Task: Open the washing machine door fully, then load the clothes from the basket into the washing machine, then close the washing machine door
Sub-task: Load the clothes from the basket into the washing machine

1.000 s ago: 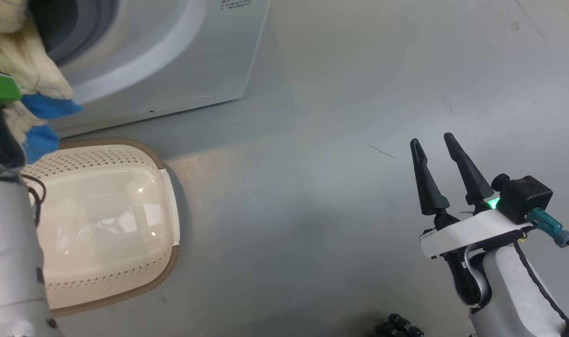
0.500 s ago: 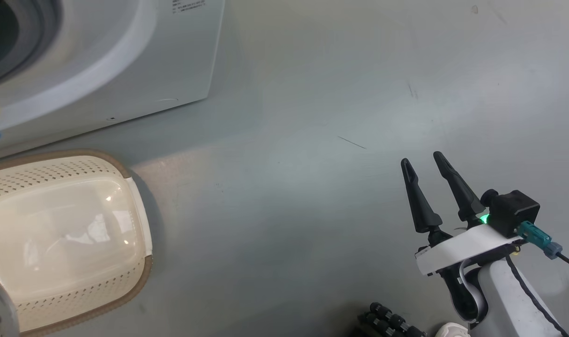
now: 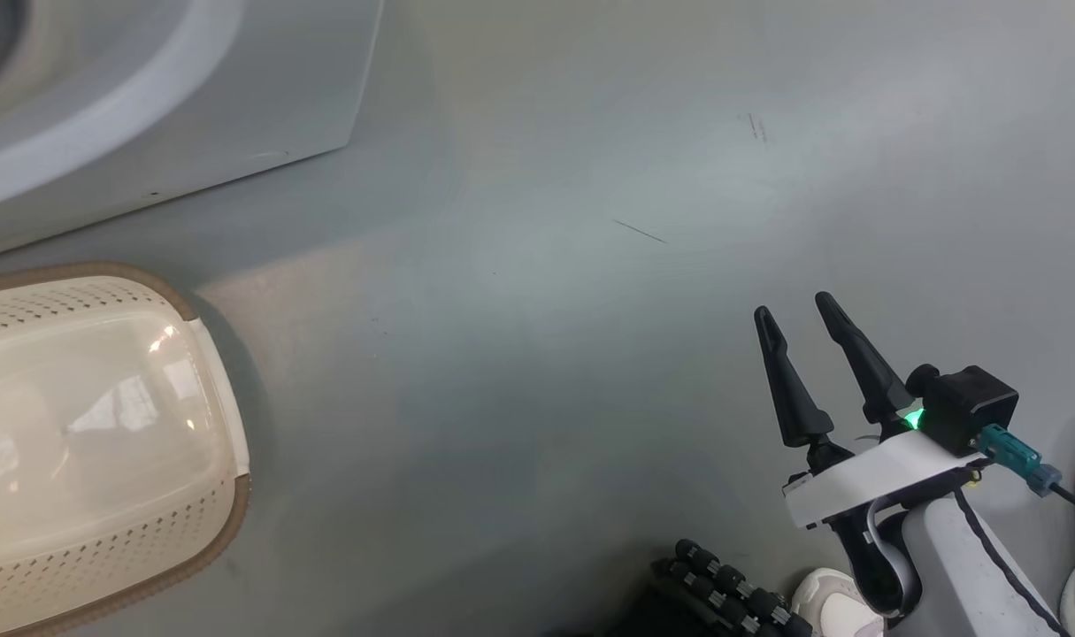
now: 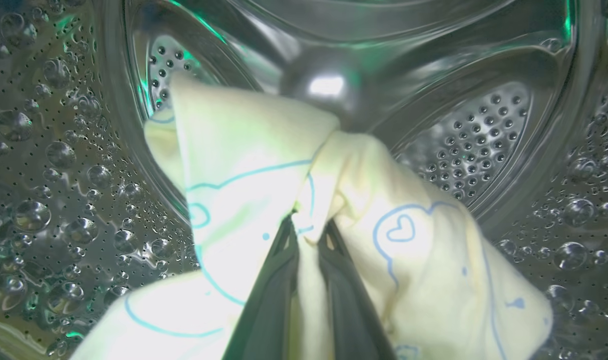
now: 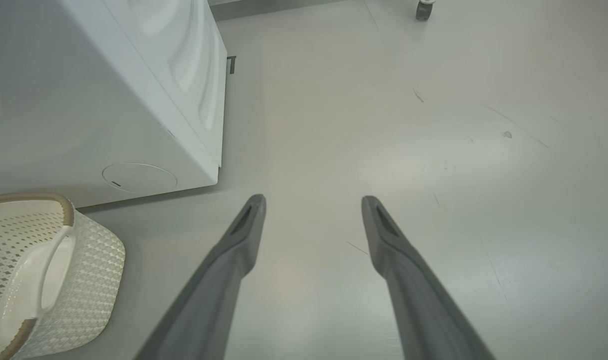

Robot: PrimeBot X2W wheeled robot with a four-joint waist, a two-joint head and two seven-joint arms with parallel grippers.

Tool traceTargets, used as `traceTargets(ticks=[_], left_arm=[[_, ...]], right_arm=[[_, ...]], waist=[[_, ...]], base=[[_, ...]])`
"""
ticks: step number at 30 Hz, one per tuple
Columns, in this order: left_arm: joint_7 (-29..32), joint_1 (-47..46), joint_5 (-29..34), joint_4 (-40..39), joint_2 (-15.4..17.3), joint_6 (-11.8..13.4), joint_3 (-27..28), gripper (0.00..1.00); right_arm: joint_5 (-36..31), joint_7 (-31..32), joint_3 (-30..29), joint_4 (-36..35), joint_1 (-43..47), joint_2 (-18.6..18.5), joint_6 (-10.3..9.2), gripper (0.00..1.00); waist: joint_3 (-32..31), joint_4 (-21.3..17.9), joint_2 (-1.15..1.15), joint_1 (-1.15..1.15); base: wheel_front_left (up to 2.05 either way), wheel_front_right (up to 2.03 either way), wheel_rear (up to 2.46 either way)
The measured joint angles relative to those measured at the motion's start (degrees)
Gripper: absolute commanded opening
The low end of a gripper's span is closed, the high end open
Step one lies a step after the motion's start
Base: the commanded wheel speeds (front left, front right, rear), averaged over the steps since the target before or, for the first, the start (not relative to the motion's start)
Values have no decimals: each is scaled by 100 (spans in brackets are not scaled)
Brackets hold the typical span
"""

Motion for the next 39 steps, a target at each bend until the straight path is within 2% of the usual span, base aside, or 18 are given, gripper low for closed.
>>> traceTargets(ticks=[4, 9, 20, 21, 23, 27, 29, 30, 39], left_arm=[[-105, -208, 44, 37, 123, -79, -71, 0], [-212, -645, 24, -89, 44, -162, -93, 0], [-278, -851, -5, -456, 56, -148, 181, 0], [-279, -860, 21, -419, 66, -130, 178, 4], [-279, -831, 119, -199, 81, -111, 114, 22], [-277, -591, 219, 216, 69, -9, 104, 49], [-277, -544, 221, 292, 70, -9, 111, 92], [-278, -539, 256, 323, 73, -8, 77, 100], [-277, -162, 408, 1138, 64, 270, 35, 100]], right_arm=[[10, 0, 22, -26, -1, 1, 0, 100], [44, 0, -32, -90, -3, 3, 0, 100], [44, 0, 16, -125, -128, 41, 0, 100], [44, 0, 16, -127, -135, 41, 0, 100], [44, 0, 14, -125, -141, 41, 0, 100], [44, 0, 15, -112, -147, 41, 0, 100], [44, 0, 12, -100, -148, 41, 0, 100], [44, 0, 4, -98, -148, 41, 0, 100], [44, 0, -56, -30, -148, 32, 0, 100]], waist=[[118, -41, 0, 0], [227, -47, 0, 0], [366, -3, 0, 0], [371, 3, 0, 0], [377, 18, 0, 0], [342, 52, 0, 0], [311, 65, 0, 0], [294, 74, 0, 0], [74, 154, 0, 0]], base=[[0, 0, 0], [0, 0, 0], [0, 0, 0], [0, 0, 0], [0, 0, 0], [0, 0, 0], [0, 0, 0], [0, 0, 0], [0, 0, 0]])
